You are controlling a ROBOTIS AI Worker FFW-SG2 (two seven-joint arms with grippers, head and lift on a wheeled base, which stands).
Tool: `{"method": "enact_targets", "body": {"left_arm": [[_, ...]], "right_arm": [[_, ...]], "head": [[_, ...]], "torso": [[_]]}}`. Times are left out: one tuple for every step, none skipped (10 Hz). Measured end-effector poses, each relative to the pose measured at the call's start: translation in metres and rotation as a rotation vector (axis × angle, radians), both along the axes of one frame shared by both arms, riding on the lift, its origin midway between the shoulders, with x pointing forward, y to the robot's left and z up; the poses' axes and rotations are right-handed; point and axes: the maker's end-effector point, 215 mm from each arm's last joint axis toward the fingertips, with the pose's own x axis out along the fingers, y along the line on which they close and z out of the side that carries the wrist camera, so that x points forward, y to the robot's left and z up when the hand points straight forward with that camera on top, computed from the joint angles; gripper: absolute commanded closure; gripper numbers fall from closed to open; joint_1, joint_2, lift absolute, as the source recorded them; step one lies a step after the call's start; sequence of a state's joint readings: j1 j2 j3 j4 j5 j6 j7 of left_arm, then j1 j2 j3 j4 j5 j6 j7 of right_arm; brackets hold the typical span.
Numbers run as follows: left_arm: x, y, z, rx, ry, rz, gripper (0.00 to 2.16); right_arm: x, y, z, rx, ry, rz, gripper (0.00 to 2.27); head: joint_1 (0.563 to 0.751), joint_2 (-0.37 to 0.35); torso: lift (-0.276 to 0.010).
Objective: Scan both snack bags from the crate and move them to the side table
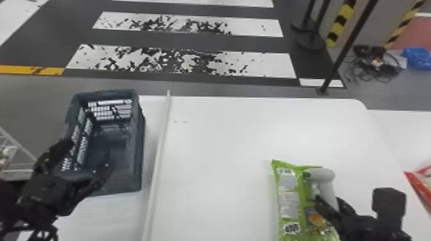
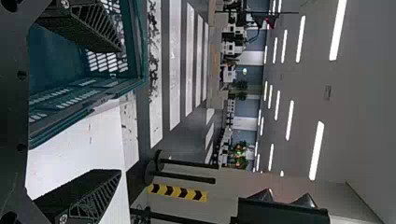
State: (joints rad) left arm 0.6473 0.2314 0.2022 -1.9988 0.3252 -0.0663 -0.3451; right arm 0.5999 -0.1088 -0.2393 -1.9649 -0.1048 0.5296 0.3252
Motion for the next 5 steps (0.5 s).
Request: {"method": "enact_targets", "body": {"left_arm": [[0.0000, 0.0001, 0.0005, 0.000, -0.002, 0.000, 0.07], [0.0001, 0.0002, 0.0009, 0.000, -0.003, 0.000, 0.07], [0.0001, 0.0002, 0.0013, 0.001, -0.004, 0.000, 0.07], [0.0002, 0.0002, 0.0014, 0.001, -0.005, 0.000, 0.07], [0.0002, 0.0002, 0.0019, 0.000, -0.007, 0.001, 0.07]], "right_arm": [[0.0003, -0.0006, -0.0007, -0.002, 0.001, 0.000, 2.24], [0.0006, -0.0012, -0.0012, -0.005, 0.003, 0.000, 2.24], [0.0001, -0.0017, -0.0021, -0.006, 0.006, 0.000, 2.24], [-0.0002, -0.0018, -0.0028, -0.005, 0.009, 0.000, 2.24], [-0.0002, -0.0011, -0.0027, -0.002, 0.009, 0.000, 2.24]], "head": [[0.695, -0.037], [0.695, -0.038], [0.695, -0.039], [0.695, -0.039], [0.695, -0.039]], "torso": [[-0.029], [-0.029], [-0.029], [-0.029], [-0.029]]}}
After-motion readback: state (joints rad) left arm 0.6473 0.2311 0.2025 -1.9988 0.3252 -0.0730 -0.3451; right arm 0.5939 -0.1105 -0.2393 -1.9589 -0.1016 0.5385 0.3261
